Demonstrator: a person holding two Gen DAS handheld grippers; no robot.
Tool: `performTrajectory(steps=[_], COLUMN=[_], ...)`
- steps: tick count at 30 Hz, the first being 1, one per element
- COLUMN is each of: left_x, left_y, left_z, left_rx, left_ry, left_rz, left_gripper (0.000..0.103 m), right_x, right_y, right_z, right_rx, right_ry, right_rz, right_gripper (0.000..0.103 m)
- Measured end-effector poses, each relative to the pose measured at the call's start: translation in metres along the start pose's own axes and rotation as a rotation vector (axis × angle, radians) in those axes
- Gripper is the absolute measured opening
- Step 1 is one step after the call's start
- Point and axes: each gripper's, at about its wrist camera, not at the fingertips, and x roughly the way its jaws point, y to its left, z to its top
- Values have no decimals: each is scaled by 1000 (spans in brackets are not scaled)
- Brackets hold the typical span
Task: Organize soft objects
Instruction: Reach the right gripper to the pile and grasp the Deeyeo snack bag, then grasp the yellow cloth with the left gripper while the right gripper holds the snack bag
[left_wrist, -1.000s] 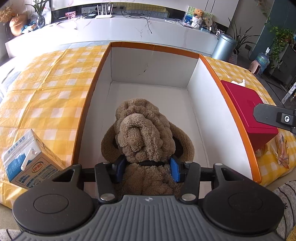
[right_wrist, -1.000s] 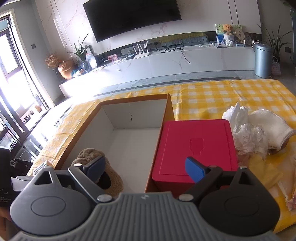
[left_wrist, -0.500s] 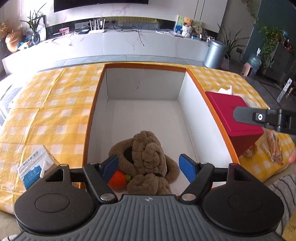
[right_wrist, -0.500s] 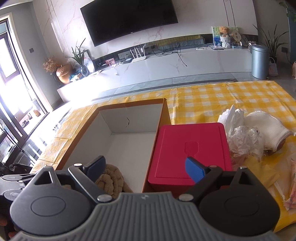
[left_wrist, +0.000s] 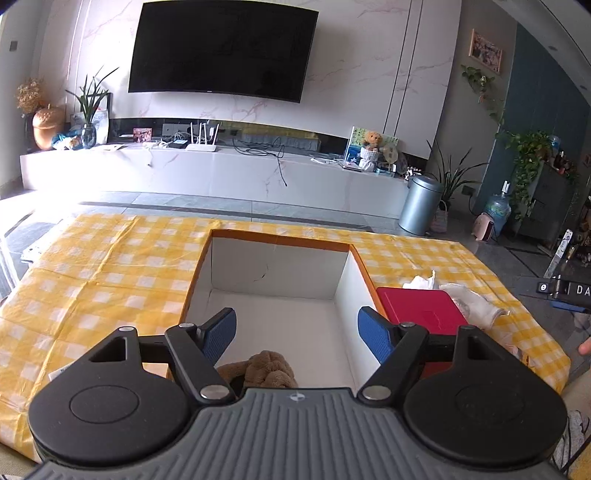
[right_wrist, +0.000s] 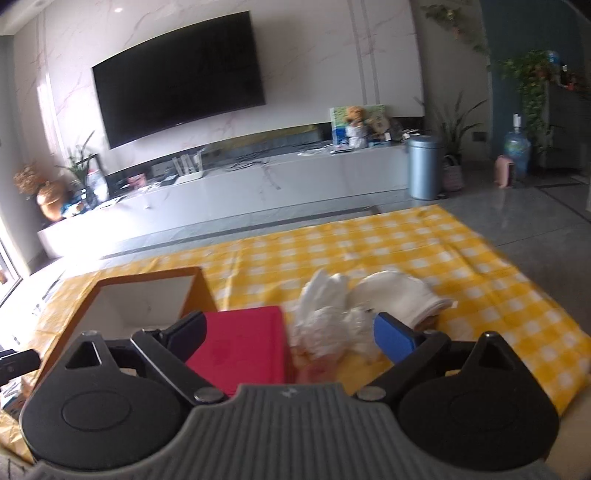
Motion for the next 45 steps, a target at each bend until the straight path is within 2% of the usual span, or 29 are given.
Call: performTrajectory(steps=[4,7,10,13,16,22,26,33,36,37,41,45], left_x=[2,5,11,16,21,36,46,50,48,48,46,43], left_y=[-18,-32,-48,-70,-86,-112,-121,-132,-137,-138,-141,-148], left_z=[-2,0,5,9,12,17,18,14,13,13,17,19], left_rx=[66,85,110,164,190,221,210,246,274,282,294,321], left_ry=[-30,-24,0,6,4,12,35,53,61,62,90,104], left_rz=[18,10,-5,-7,-14,-50,-72,-84,-80,-78,-114,-147], left_gripper=[89,89,89,89,89,89,89,89,89,89,89,89], right_x=[-5,-2,11,38,63,84,98,125,136,136,127,109], right_y=[-46,-79,-103,-125,-145,-172,-187,-179,-177,-177,-182,-182], right_z=[-1,-5,-13,-23,-35,-45,-50,-57,-62,-63,-64,-59], right_rx=[86,146,173,194,250,353,438,396,384,385,419,447], right_ry=[-18,-8,29,107,200,259,302,422,476,483,448,369], right_rz=[-170,-300,-427,-496,-480,-456,-382,-334,-343,-353,-337,-301], right_gripper=[96,97,97,97,97,97,97,97,81,70,59,56])
